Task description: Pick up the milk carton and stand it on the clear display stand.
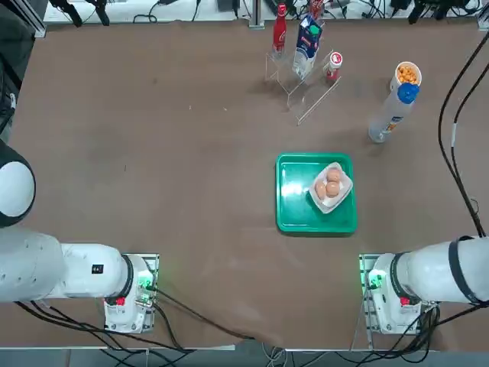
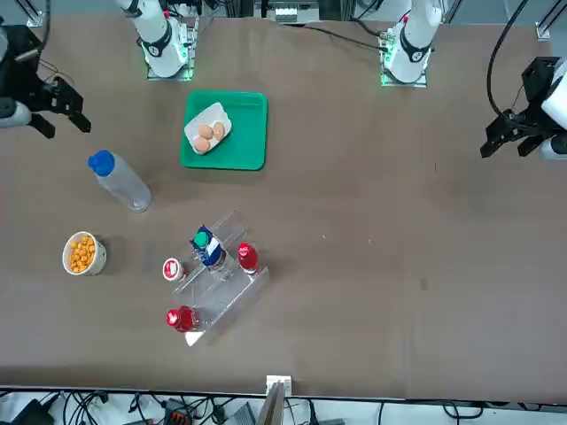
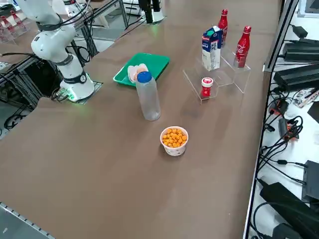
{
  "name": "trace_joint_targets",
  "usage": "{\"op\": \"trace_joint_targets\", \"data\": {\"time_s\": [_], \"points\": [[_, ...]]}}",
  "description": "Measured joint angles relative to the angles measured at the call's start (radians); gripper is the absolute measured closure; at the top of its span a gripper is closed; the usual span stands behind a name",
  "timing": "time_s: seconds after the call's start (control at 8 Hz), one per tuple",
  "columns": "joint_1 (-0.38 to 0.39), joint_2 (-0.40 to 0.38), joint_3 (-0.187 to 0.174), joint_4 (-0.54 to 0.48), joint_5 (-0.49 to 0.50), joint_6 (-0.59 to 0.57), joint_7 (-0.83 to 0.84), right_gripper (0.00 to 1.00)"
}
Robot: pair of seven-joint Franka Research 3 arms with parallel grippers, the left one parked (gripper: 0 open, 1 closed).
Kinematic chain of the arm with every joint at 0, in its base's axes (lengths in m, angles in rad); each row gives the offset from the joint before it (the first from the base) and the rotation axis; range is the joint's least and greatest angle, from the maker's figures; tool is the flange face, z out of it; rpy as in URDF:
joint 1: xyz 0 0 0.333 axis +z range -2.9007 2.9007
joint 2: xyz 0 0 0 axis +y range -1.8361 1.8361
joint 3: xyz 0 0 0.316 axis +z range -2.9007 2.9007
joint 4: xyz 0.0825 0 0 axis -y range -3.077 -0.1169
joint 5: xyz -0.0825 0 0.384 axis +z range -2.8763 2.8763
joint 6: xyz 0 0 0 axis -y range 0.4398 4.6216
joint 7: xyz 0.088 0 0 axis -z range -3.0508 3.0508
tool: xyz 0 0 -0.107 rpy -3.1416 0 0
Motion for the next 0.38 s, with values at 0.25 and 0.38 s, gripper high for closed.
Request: {"op": "trace_joint_targets", "data": {"time_s": [0.25,0.38], "points": [[-0.014,0.005,0.025,0.000,-0.003,0.007,0.001,0.00],[-0.034,0.005,0.042,0.000,-0.003,0.007,0.001,0.00]]}}
